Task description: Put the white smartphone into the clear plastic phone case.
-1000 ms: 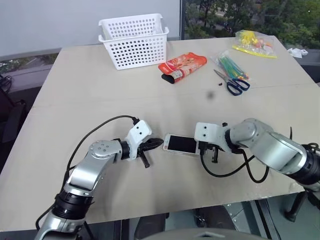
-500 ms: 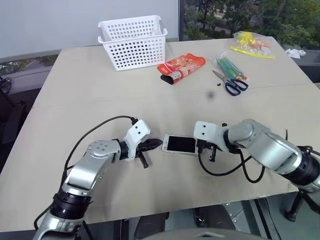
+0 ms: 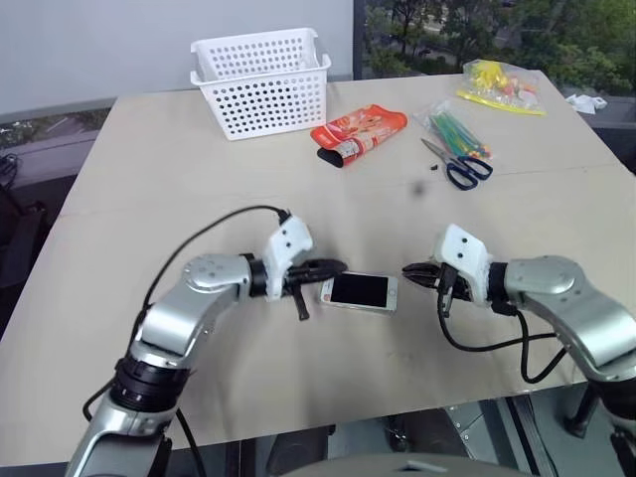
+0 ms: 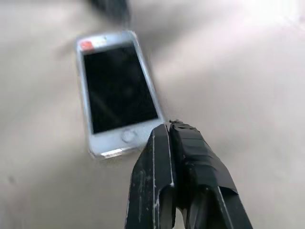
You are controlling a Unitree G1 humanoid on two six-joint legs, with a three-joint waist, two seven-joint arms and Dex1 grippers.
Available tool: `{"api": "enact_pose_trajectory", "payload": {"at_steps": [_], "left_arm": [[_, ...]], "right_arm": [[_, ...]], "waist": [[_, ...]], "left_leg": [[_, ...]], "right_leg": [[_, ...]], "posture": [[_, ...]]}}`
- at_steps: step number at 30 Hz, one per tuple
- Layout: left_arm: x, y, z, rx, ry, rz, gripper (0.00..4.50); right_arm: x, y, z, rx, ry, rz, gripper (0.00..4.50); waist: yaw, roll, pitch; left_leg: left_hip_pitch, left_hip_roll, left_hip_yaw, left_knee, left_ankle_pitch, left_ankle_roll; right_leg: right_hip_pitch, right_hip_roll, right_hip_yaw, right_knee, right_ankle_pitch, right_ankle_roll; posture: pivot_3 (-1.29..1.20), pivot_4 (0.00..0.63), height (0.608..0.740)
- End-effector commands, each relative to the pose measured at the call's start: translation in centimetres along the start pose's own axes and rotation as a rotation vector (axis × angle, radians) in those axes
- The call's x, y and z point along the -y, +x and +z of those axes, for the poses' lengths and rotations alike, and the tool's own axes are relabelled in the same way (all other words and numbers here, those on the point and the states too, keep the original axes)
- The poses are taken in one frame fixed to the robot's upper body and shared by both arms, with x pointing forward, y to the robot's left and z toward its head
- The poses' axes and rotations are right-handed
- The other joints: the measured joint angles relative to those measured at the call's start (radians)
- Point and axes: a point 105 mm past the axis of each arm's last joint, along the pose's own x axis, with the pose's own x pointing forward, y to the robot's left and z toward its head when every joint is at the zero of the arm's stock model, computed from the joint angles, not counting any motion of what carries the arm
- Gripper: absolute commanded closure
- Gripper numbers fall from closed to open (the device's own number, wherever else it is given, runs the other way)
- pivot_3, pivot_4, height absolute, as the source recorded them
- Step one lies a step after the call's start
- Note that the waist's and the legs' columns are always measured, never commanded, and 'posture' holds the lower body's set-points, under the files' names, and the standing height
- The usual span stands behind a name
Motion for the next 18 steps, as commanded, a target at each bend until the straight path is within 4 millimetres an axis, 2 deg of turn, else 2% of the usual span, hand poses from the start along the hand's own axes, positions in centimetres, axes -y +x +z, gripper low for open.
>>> {"api": "enact_pose_trajectory", "payload": {"at_steps": [1, 5, 8, 13, 18], "left_arm": [[0.0, 0.8, -1.4, -0.038, 0.013, 0.002, 4.50], [0.4, 0.9, -3.3, -0.089, 0.003, -0.013, 4.50], [0.4, 0.6, -4.0, -0.104, -0.002, -0.009, 4.50], [0.6, 0.4, -4.4, -0.108, -0.011, -0.004, 4.50], [0.6, 0.3, -4.4, -0.110, -0.012, 0.000, 4.50]], "right_arm": [[-0.4, 0.4, 0.4, 0.241, 0.087, -0.016, 4.46], [-0.8, 0.9, -1.3, 0.309, 0.108, 0.003, 4.46], [-0.5, 1.2, -2.5, 0.326, 0.138, -0.003, 4.46], [-1.9, 2.1, -6.6, 0.185, 0.135, 0.088, 4.46], [-2.5, 2.7, -9.6, 0.032, 0.134, 0.123, 4.46]], "waist": [[-0.001, 0.001, 0.000], [-0.004, 0.001, 0.000], [-0.003, 0.000, 0.000], [-0.003, 0.001, -0.001], [-0.004, -0.001, -0.007]], "left_leg": [[0.001, 0.000, 0.000, 0.000, 0.000, 0.000], [0.007, 0.000, 0.005, 0.000, 0.000, 0.000], [0.011, 0.000, 0.008, 0.000, 0.000, 0.000], [0.013, 0.001, 0.010, 0.000, 0.000, 0.000], [0.017, 0.001, 0.011, 0.000, 0.000, 0.000]], "right_leg": [[0.000, 0.000, 0.000, 0.001, 0.000, 0.000], [0.003, 0.000, 0.007, 0.002, 0.000, 0.000], [0.005, 0.000, 0.010, 0.003, 0.000, 0.000], [0.005, 0.001, 0.012, 0.009, 0.000, 0.000], [0.006, 0.002, 0.015, 0.010, 0.000, 0.000]], "posture": [[0.00, 0.150, 0.740], [0.00, 0.150, 0.740], [0.00, 0.150, 0.740], [0.00, 0.150, 0.740], [0.00, 0.150, 0.740]]}}
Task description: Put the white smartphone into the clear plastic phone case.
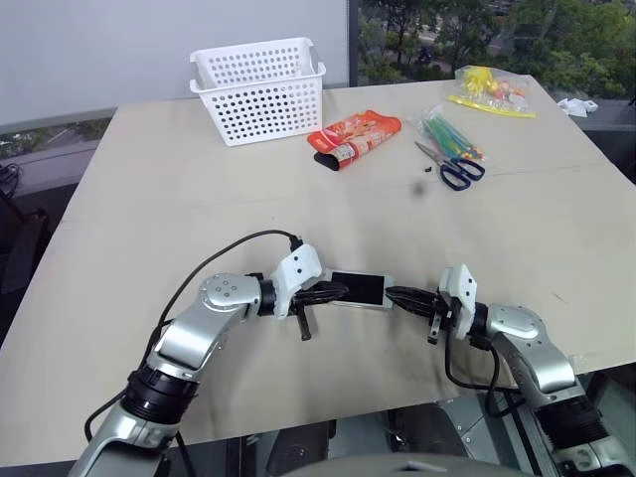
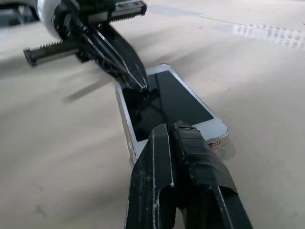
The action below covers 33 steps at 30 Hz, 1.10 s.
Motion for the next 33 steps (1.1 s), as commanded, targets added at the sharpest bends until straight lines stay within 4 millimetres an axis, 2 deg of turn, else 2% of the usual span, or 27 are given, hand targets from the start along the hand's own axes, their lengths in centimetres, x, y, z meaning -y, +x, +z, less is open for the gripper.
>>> {"api": "enact_pose_trajectory", "payload": {"at_steps": [1, 3, 9, 13, 15, 17, 19, 24, 29, 30, 33], "left_arm": [[0.3, 0.0, -1.4, -0.053, -0.027, -0.005, 4.50], [0.3, -0.1, -1.4, -0.053, -0.026, -0.002, 4.50], [0.2, -0.3, -1.4, -0.058, -0.029, 0.005, 4.50], [0.1, -0.4, -1.5, -0.060, -0.030, 0.010, 4.50], [0.0, -0.5, -1.5, -0.061, -0.029, 0.013, 4.50], [0.0, -0.5, -1.6, -0.063, -0.029, 0.015, 4.50], [0.0, -0.5, -1.6, -0.064, -0.030, 0.016, 4.50], [0.2, -0.5, -1.7, -0.064, -0.033, 0.014, 4.50], [0.2, -0.6, -1.8, -0.065, -0.035, 0.016, 4.50], [0.2, -0.6, -1.8, -0.065, -0.036, 0.017, 4.50], [0.1, -0.6, -1.8, -0.060, -0.041, 0.024, 4.50]], "right_arm": [[-1.2, -0.4, -4.5, -0.191, 0.055, 0.048, 4.46], [-1.7, -0.7, -5.9, -0.272, 0.040, 0.085, 4.46], [-2.0, -1.0, -8.5, -0.436, 0.049, 0.134, 4.46], [-2.4, -1.0, -9.9, -0.545, 0.176, 0.119, 4.46], [-1.7, -0.3, -9.7, -0.536, 0.250, 0.053, 4.46], [-0.6, 0.8, -8.8, -0.462, 0.372, -0.042, 4.46], [-0.1, 1.2, -8.4, -0.430, 0.449, -0.088, 4.46], [-0.1, 0.4, -10.0, -0.524, 0.551, -0.150, 4.46], [0.3, 0.8, -10.0, -0.505, 0.636, -0.207, 4.46], [0.4, 1.0, -9.9, -0.493, 0.632, -0.213, 4.46], [0.6, 2.5, -6.7, -0.321, 0.412, -0.119, 4.46]], "waist": [[-0.001, -0.002, -0.001], [0.000, -0.001, -0.002], [-0.001, -0.009, -0.015], [-0.003, -0.009, -0.019], [-0.005, -0.009, -0.023], [-0.008, -0.016, -0.028], [-0.018, -0.015, -0.027], [-0.026, -0.008, -0.027], [-0.029, -0.004, -0.030], [-0.031, -0.004, -0.030], [-0.031, -0.003, -0.029]], "left_leg": [[0.004, 0.000, 0.001, 0.000, 0.000, 0.000], [0.014, 0.002, 0.001, -0.002, 0.000, 0.000], [0.020, 0.004, 0.002, -0.002, 0.000, 0.000], [0.030, 0.008, 0.002, -0.005, -0.001, -0.001], [0.030, 0.009, 0.000, -0.005, -0.001, -0.001], [0.031, 0.009, -0.002, -0.008, -0.003, -0.004], [0.032, 0.012, -0.006, -0.008, -0.004, -0.006], [0.032, 0.013, -0.006, -0.012, -0.004, -0.007], [0.031, 0.013, -0.007, -0.012, -0.005, -0.007], [0.030, 0.013, -0.007, -0.013, -0.005, -0.008], [0.029, 0.013, -0.007, -0.017, -0.005, -0.008]], "right_leg": [[0.003, 0.001, 0.001, 0.000, 0.000, 0.000], [0.013, 0.001, 0.001, -0.002, -0.005, 0.000], [0.017, 0.002, 0.002, -0.002, -0.006, 0.000], [0.030, 0.001, 0.006, -0.005, -0.006, -0.001], [0.030, 0.001, 0.006, -0.007, -0.006, -0.001], [0.031, 0.002, 0.006, -0.007, -0.006, -0.001], [0.031, 0.003, 0.003, -0.010, -0.006, -0.001], [0.030, 0.002, 0.003, -0.016, -0.006, -0.001], [0.029, 0.001, 0.002, -0.023, -0.006, -0.001], [0.029, 0.001, 0.001, -0.026, -0.006, -0.001], [0.028, -0.001, -0.001, -0.035, -0.006, -0.001]], "posture": [[0.00, 0.150, 0.740], [0.00, 0.150, 0.740], [0.00, 0.150, 0.740], [0.00, 0.150, 0.740], [0.00, 0.150, 0.740], [0.00, 0.150, 0.740], [0.00, 0.150, 0.740], [0.00, 0.150, 0.740], [0.00, 0.150, 0.740], [0.00, 0.150, 0.740], [0.00, 0.150, 0.740]]}}
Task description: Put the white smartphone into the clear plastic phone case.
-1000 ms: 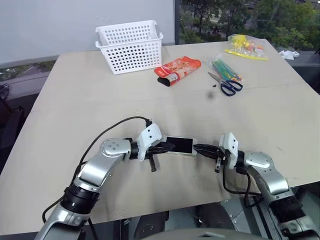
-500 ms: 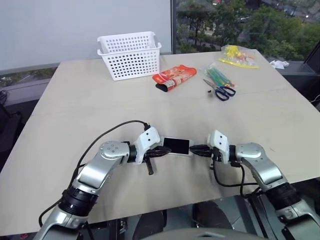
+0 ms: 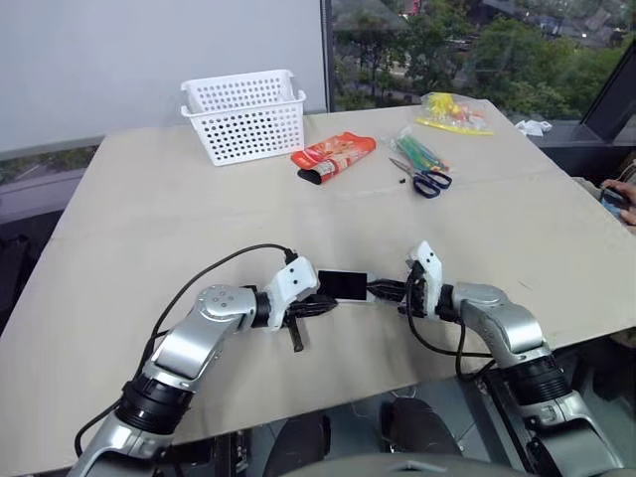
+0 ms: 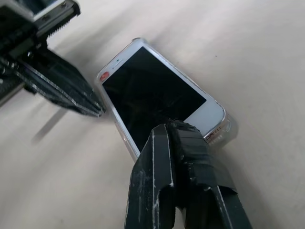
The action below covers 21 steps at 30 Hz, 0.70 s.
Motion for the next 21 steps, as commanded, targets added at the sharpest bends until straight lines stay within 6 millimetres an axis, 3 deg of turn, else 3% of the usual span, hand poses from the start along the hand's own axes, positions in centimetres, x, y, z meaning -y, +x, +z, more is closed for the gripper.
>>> {"api": "enact_pose_trajectory", "payload": {"at_steps": [1, 4, 8, 10, 15, 18, 21], "left_arm": [[-0.2, -0.2, 0.5, 0.021, 0.013, 0.014, 4.50], [-0.2, -0.2, 0.4, 0.024, 0.009, 0.020, 4.50], [-0.2, -0.1, 0.4, 0.027, 0.007, 0.020, 4.50], [-0.2, -0.1, 0.4, 0.028, 0.005, 0.019, 4.50], [-0.1, 0.0, 0.2, 0.024, 0.006, 0.016, 4.50], [-0.2, 0.0, 0.2, 0.022, 0.007, 0.017, 4.50], [-0.2, 0.0, 0.2, 0.022, 0.008, 0.018, 4.50]], "right_arm": [[0.9, -0.6, -5.0, -0.121, -0.096, -0.056, 4.46], [-0.1, -0.9, -4.4, -0.047, -0.309, 0.022, 4.46], [0.3, -1.1, -2.6, 0.121, -0.289, -0.016, 4.46], [0.5, -1.1, -1.3, 0.195, -0.283, -0.035, 4.46], [0.4, -1.0, 0.2, 0.277, -0.264, -0.023, 4.46], [0.6, -1.0, 0.3, 0.268, -0.246, -0.036, 4.46], [1.0, -0.9, -1.3, 0.161, -0.263, -0.034, 4.46]], "waist": [[0.000, 0.002, 0.002], [0.002, 0.007, 0.006], [0.008, 0.007, 0.009], [0.009, 0.004, 0.012], [0.014, 0.006, 0.016], [0.016, 0.006, 0.016], [0.016, 0.006, 0.016]], "left_leg": [[-0.002, 0.000, 0.000, 0.000, 0.000, 0.000], [-0.007, 0.000, 0.003, 0.000, 0.000, 0.000], [-0.007, -0.001, 0.006, 0.000, 0.003, 0.004], [-0.006, -0.002, 0.009, 0.001, 0.004, 0.006], [-0.009, -0.001, 0.006, -0.001, 0.004, 0.006], [-0.017, -0.002, 0.006, -0.001, 0.004, 0.006], [-0.017, -0.004, 0.007, -0.001, 0.004, 0.006]], "right_leg": [[-0.003, -0.001, -0.001, -0.001, 0.000, 0.000], [-0.008, -0.002, -0.001, -0.002, 0.000, 0.000], [-0.016, -0.002, 0.000, 0.003, 0.001, 0.001], [-0.015, -0.002, 0.002, 0.004, 0.021, -0.005], [-0.020, 0.006, -0.001, 0.004, 0.021, -0.005], [-0.027, 0.006, -0.004, 0.004, 0.021, -0.005], [-0.027, 0.006, -0.003, 0.004, 0.021, -0.005]], "posture": [[0.00, 0.150, 0.740], [0.00, 0.150, 0.740], [0.00, 0.150, 0.740], [0.00, 0.150, 0.740], [0.00, 0.150, 0.740], [0.00, 0.150, 0.740], [0.00, 0.150, 0.740]]}}
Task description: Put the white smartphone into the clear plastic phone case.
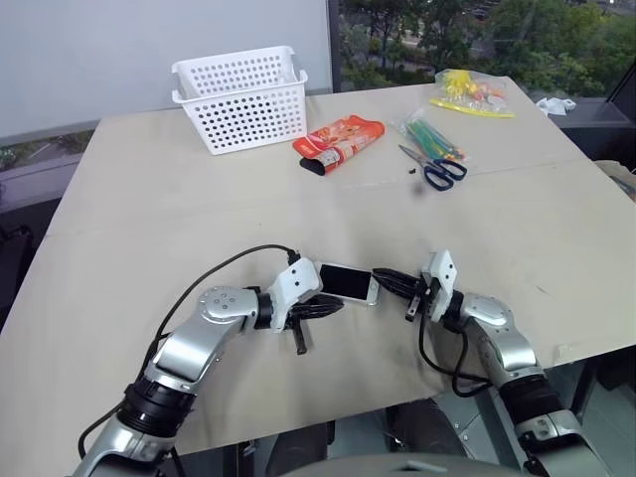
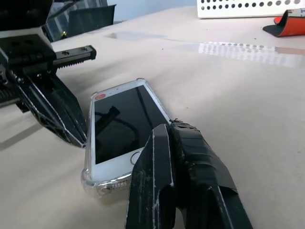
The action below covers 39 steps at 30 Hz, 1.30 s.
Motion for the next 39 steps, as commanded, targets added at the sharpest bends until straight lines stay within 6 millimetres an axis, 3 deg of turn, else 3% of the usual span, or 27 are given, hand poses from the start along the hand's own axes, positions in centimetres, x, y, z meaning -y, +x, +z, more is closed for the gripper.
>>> {"api": "enact_pose_trajectory", "payload": {"at_steps": [1, 8, 18, 20, 23, 28, 32, 37, 38, 39], "left_arm": [[-0.8, -0.2, -0.3, -0.017, -0.004, 0.045, 4.50], [-0.9, -0.2, -0.2, -0.009, -0.001, 0.054, 4.50], [-0.9, -0.1, -0.2, -0.004, -0.003, 0.060, 4.50], [-1.0, -0.1, -0.1, 0.003, -0.002, 0.065, 4.50], [-1.2, -0.5, 0.7, 0.045, -0.002, 0.087, 4.50], [-1.2, -2.0, 2.7, 0.163, -0.019, 0.118, 4.50], [-1.3, -4.3, 3.1, 0.203, -0.052, 0.165, 4.50], [-2.6, -7.4, 1.1, 0.138, -0.054, 0.286, 4.50], [-3.0, -8.0, 0.6, 0.123, -0.045, 0.317, 4.25], [-3.2, -8.3, 0.3, 0.115, -0.038, 0.336, 3.98]], "right_arm": [[-0.3, -0.8, -3.4, -0.194, 0.020, 0.016, 4.46], [-1.6, -1.9, -6.4, -0.440, -0.007, 0.105, 4.46], [-1.5, -4.1, -9.7, -0.726, 0.039, 0.086, 4.46], [-1.4, -3.1, -8.8, -0.648, 0.004, 0.089, 4.46], [-1.7, -1.0, -5.6, -0.421, -0.036, 0.112, 4.46], [-2.8, -1.0, -2.2, -0.215, -0.063, 0.173, 4.46], [-2.9, -2.0, 0.3, -0.120, -0.045, 0.161, 2.77], [-2.6, -4.8, 1.7, -0.113, -0.046, 0.142, 0.42], [-2.3, -5.5, 1.7, -0.123, -0.049, 0.129, 0.02], [-2.2, -6.0, 1.7, -0.130, -0.050, 0.121, 0.00]], "waist": [[0.000, 0.000, 0.000], [0.000, -0.001, -0.002], [0.001, -0.008, -0.011], [0.001, -0.011, -0.013], [0.000, -0.011, -0.011], [-0.001, -0.005, 0.000], [-0.002, -0.003, 0.003], [0.010, 0.002, 0.012], [0.016, 0.002, 0.014], [0.018, 0.001, 0.015]], "left_leg": [[0.000, 0.000, 0.000, 0.000, 0.000, 0.000], [0.001, 0.000, -0.001, 0.000, 0.000, 0.000], [0.004, 0.000, -0.002, 0.000, 0.000, 0.000], [0.005, 0.001, -0.003, 0.000, 0.000, 0.000], [0.005, 0.001, -0.003, 0.000, -0.001, -0.002], [-0.002, 0.001, -0.004, 0.000, 0.000, 0.000], [-0.008, 0.003, -0.004, -0.001, 0.000, -0.001], [-0.017, 0.000, -0.004, -0.001, -0.002, -0.002], [-0.018, -0.001, -0.004, -0.001, -0.002, -0.002], [-0.018, -0.001, -0.004, -0.001, -0.002, -0.002]], "right_leg": [[0.000, 0.000, 0.000, 0.000, 0.000, 0.000], [0.000, 0.000, -0.001, 0.000, 0.000, 0.000], [0.003, -0.001, -0.002, 0.000, 0.000, 0.000], [0.004, -0.001, -0.003, 0.000, 0.000, 0.000], [0.005, -0.005, -0.004, -0.001, 0.000, 0.000], [0.000, -0.004, -0.005, -0.001, 0.000, 0.000], [-0.007, 0.000, -0.007, 0.000, 0.002, 0.004], [-0.014, -0.002, -0.007, -0.002, 0.002, 0.001], [-0.015, -0.003, -0.007, -0.002, 0.002, 0.002], [-0.015, -0.003, -0.007, -0.003, 0.002, 0.002]], "posture": [[0.00, 0.150, 0.740], [0.00, 0.150, 0.740], [0.00, 0.150, 0.740], [0.00, 0.150, 0.740], [0.00, 0.150, 0.740], [0.00, 0.150, 0.740], [0.00, 0.150, 0.740], [0.00, 0.150, 0.740], [0.00, 0.150, 0.740], [0.00, 0.150, 0.740]]}}
